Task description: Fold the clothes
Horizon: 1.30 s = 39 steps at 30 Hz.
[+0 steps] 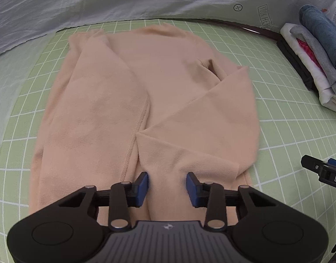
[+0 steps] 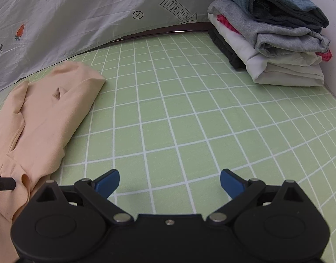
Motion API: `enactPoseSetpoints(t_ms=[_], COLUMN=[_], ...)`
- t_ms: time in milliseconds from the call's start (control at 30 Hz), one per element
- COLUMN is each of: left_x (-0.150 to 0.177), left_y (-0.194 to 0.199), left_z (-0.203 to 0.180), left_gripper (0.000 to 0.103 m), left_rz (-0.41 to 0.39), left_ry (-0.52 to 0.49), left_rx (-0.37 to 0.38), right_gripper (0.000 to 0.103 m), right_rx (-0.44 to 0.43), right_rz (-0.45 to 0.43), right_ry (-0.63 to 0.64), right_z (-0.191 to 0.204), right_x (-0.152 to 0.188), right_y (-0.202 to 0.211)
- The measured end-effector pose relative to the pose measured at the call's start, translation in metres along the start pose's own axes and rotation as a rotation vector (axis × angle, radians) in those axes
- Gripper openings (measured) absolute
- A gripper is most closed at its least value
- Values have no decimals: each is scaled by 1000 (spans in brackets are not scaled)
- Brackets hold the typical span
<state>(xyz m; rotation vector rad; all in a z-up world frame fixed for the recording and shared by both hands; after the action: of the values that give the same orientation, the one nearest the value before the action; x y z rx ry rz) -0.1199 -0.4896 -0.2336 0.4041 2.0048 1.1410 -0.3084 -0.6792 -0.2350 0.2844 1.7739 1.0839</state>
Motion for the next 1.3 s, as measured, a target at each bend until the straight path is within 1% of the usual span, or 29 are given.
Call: enactPoseSetpoints(t_ms=[33,67,100,133,400,533,700,867,1033,1167,1233,1300], left_x=[0,0,0,-1,-21,-37,-49,-60,-76,-86,-90,-89], left_y=[1,3,4,8,49,73,104,136,159,175,182,184], left_z=[2,3,4,4,6,17,55,94,137,174,197,221], left_gripper=[17,16,10,8,6,5,4,4,4,4,4,4], left_rz=[-6,-10,-14,-24,-149,-211,-276,-341,-397,-445,-467,-475], left_ry=[11,17,22,21,13,12,62,115,161,214,248,297], left_rx=[9,16,23,30,87,99,85,69,57,63,47,12], right_gripper=[99,99,99,99,99,99,99,99,99,99,99,99], right_rx=[0,1,4,6,25,13,-16,-50,-79,-70,-60,-45], right_rz=[-2,-5,-7,-10,-20,-19,-30,-50,-62,-66,-70,-68], right_ry=[-4,-8,-9,-10,-17,-14,17,82,136,170,181,186], right_z=[0,0,0,0,7,27,61,105,149,176,186,193], right_x=[0,0,1,1,6,8,7,5,6,8,8,8], right_y=[1,3,5,7,21,26,33,40,44,46,47,46])
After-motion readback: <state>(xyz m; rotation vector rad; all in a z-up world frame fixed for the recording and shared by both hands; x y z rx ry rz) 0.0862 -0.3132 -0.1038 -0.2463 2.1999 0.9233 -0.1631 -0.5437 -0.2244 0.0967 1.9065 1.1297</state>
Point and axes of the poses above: each gripper's, at about its wrist camera, not at the fingertips, and y roughly against the way its jaws point, z to its left, x to its underside, the point moved 8 cm from there along -y, roughly the way its jaws point, and after that the axes turned 11 degrees about x, right-handed, at the moved point
